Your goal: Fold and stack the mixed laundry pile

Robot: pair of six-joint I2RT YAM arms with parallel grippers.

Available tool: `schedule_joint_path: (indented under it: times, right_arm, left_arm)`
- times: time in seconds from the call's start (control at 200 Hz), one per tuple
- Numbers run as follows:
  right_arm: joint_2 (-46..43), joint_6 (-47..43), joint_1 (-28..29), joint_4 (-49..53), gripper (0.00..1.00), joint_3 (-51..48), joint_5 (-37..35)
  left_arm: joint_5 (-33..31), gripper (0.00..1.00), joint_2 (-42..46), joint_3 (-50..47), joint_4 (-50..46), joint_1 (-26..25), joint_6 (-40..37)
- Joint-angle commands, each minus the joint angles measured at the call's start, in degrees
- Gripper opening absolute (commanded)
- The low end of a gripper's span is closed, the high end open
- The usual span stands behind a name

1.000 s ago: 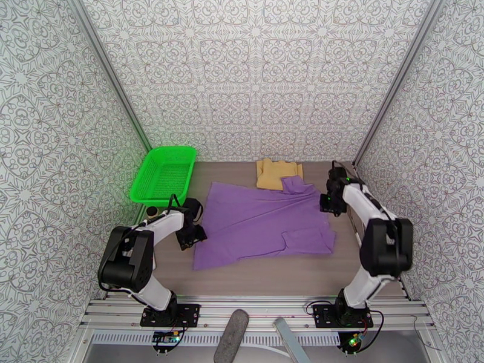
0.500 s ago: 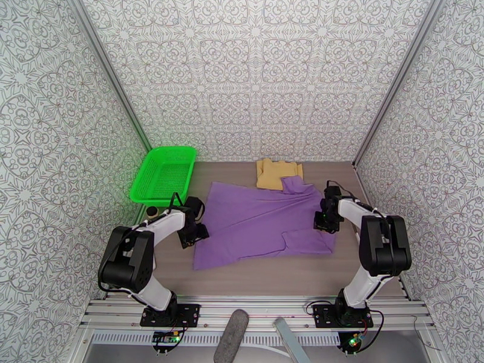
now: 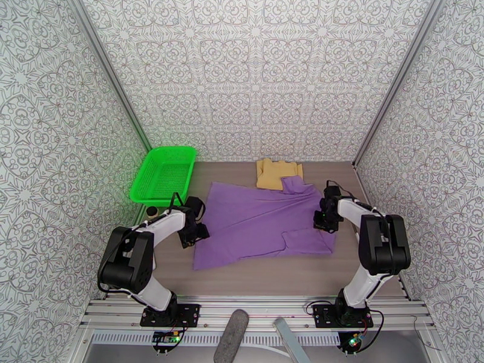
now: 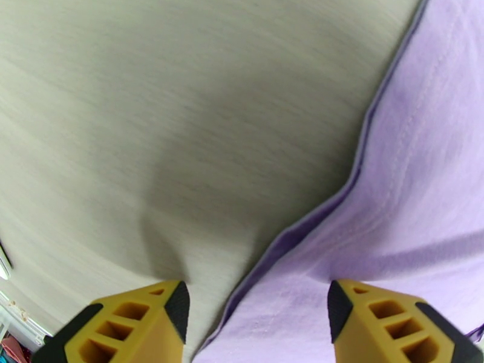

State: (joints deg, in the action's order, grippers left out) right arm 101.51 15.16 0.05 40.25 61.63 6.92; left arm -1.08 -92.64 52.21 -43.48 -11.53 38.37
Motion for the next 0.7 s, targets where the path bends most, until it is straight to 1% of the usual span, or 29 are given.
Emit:
schedule_joint_path:
  times: [0.0,0.04,0.16,0.345,0.695]
  right_arm:
    - [0.2,0.3,0.5,-0.3,0.03,0.4,0.9]
    - [-0.3,0.3,0.5,0.1,0.00,0.7,0.8]
    - [-3.5,0.1,0.6,2.2,0.00,1.2,0.5]
    - [-11.9,0.0,1.3,6.6,0.00,0.6,0.0]
    - [-27.8,2.2,5.0,11.9,0.00,-11.0,3.1]
  left_arm:
    - [0.9,0.66,0.6,1.1,0.4,-0.5,-0.5]
    - [0.9,0.66,0.6,1.1,0.4,-0.6,-0.5]
    - [0.8,0.66,0.5,1.1,0.5,-1.0,-0.3]
    - [0.9,0.66,0.3,1.3,0.5,-1.5,-0.1]
    - [1.0,0.66,2.0,0.9,-0.9,-2.2,-0.1]
